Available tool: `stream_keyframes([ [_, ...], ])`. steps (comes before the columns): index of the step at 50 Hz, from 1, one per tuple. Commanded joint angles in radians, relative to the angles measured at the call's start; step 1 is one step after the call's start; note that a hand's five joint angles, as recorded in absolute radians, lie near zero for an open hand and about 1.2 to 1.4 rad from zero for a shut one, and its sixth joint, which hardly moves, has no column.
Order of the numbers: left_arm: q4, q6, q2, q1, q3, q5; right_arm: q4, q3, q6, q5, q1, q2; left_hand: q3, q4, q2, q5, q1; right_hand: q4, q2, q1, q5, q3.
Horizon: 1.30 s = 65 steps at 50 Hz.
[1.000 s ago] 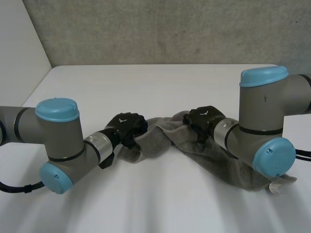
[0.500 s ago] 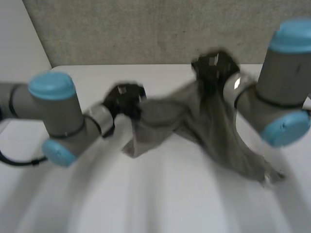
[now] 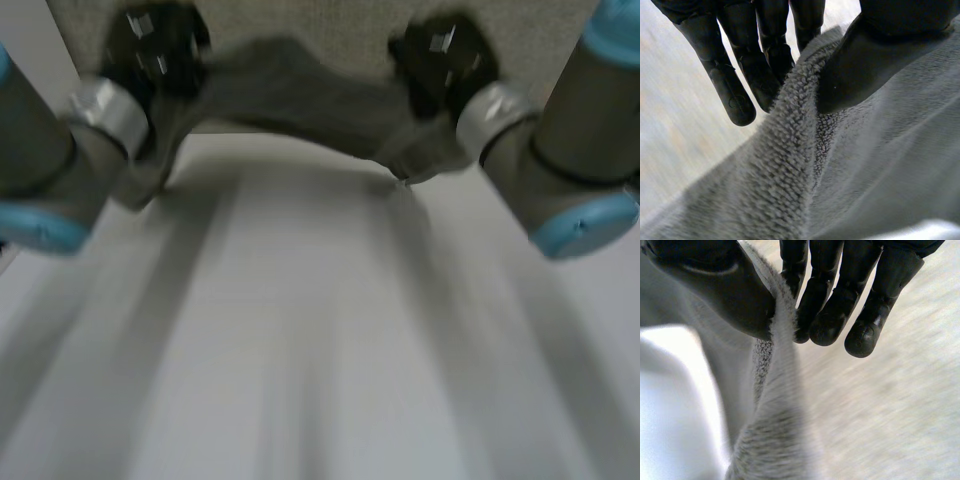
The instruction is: Fold the towel.
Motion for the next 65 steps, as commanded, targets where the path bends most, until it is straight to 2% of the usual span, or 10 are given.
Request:
stream_keyframes([
  [1,0.085,0.009,-0.006,0.025,-0.373,0.117,0.019,0.213,-0.036,-0.079,-0.011,-0.001,0.054,0.038,0.052,0.058,0.12,0.054,0.067,0.064,0.057,0.065],
  [4,0.099,0.023,-0.007,0.035,-0.422,0.131,0.027,0.291,-0.076,-0.083,-0.016,-0.013,0.054,0.038,0.052,0.058,0.12,0.054,0.067,0.064,0.057,0.065],
  [9,0.132,0.2,-0.007,0.096,-0.532,0.14,0.025,0.389,-0.12,-0.076,-0.027,-0.049,0.054,0.038,0.052,0.058,0.12,0.054,0.067,0.064,0.057,0.065],
  [12,0.139,0.256,-0.012,0.111,-0.542,0.14,0.016,0.44,-0.108,-0.08,-0.031,-0.084,0.054,0.038,0.052,0.058,0.12,0.054,0.067,0.064,0.057,0.065],
  [14,0.154,0.358,-0.029,0.122,-0.55,0.136,0.016,0.476,-0.105,-0.076,-0.028,-0.102,-0.278,-0.295,-0.281,-0.274,-0.212,0.054,0.067,0.064,0.057,0.065],
  [19,0.203,0.437,-0.105,0.127,-0.548,0.128,0.008,0.51,-0.103,-0.074,-0.034,-0.101,-0.535,-0.551,-0.537,-0.53,-0.468,0.054,0.067,0.064,0.057,0.065],
  [27,0.205,0.447,-0.145,0.131,-0.546,0.079,-0.024,0.522,-0.074,-0.07,-0.068,-0.09,-0.787,-0.804,-0.79,-0.783,-0.721,0.054,0.067,0.064,0.057,0.065],
  [38,0.214,0.434,-0.07,0.144,-0.563,0.004,-0.068,0.524,0.058,-0.041,-0.126,-0.092,-0.905,-0.922,-0.908,-0.901,-0.839,0.054,0.067,0.064,0.057,0.065],
  [55,0.217,0.421,-0.021,0.142,-0.606,0.01,-0.085,0.544,0.085,-0.042,-0.126,-0.066,-0.885,-0.901,-0.887,-0.881,-0.819,0.054,0.067,0.064,0.057,0.065],
  [65,0.206,0.426,-0.02,0.125,-0.622,0.014,-0.102,0.544,0.113,-0.044,-0.137,-0.055,-1.117,-1.133,-1.119,-1.113,-1.051,0.054,0.067,0.064,0.057,0.065],
])
